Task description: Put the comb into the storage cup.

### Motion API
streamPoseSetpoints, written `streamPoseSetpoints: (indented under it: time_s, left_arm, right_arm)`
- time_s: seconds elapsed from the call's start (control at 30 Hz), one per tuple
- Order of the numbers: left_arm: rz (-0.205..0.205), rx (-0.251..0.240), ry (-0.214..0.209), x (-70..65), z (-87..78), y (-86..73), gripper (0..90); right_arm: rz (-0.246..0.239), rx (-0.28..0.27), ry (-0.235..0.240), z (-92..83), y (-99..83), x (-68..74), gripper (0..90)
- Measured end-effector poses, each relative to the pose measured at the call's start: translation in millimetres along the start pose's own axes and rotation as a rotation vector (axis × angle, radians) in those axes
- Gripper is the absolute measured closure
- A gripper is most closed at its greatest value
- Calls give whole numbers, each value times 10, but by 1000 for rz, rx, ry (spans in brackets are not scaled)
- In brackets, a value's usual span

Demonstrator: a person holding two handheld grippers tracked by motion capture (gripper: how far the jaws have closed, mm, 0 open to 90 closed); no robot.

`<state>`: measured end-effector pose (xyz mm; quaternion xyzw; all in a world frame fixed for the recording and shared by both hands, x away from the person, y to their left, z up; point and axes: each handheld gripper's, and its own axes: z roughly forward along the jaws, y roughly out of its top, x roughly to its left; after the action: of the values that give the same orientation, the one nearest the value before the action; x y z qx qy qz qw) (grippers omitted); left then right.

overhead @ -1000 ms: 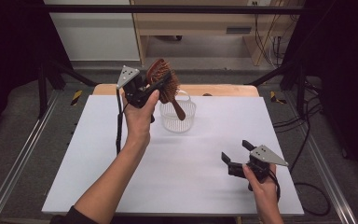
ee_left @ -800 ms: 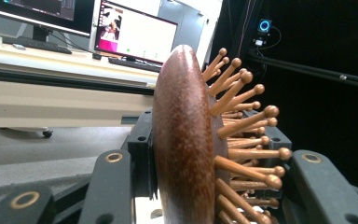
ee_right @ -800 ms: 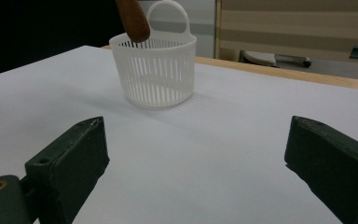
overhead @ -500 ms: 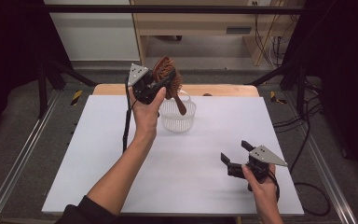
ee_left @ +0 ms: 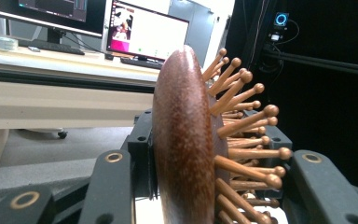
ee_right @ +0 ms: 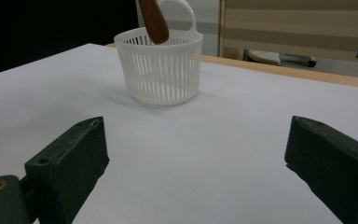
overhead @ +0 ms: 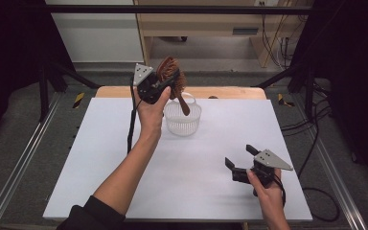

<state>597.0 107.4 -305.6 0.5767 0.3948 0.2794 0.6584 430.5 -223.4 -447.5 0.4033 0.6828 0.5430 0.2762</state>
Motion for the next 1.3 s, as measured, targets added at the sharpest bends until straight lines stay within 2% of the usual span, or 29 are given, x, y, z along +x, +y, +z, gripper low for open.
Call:
streamPoseSetpoints:
  time_s: [0.6, 1.3]
  left_arm:
    - [16, 20, 6, 36, 101, -95, 519]
    - [58, 46, 0, -31, 183, -236, 517]
  right_arm:
    - [-26, -1, 16, 61, 8, -5, 61]
    - [-30, -4, 21, 63, 4, -13, 62]
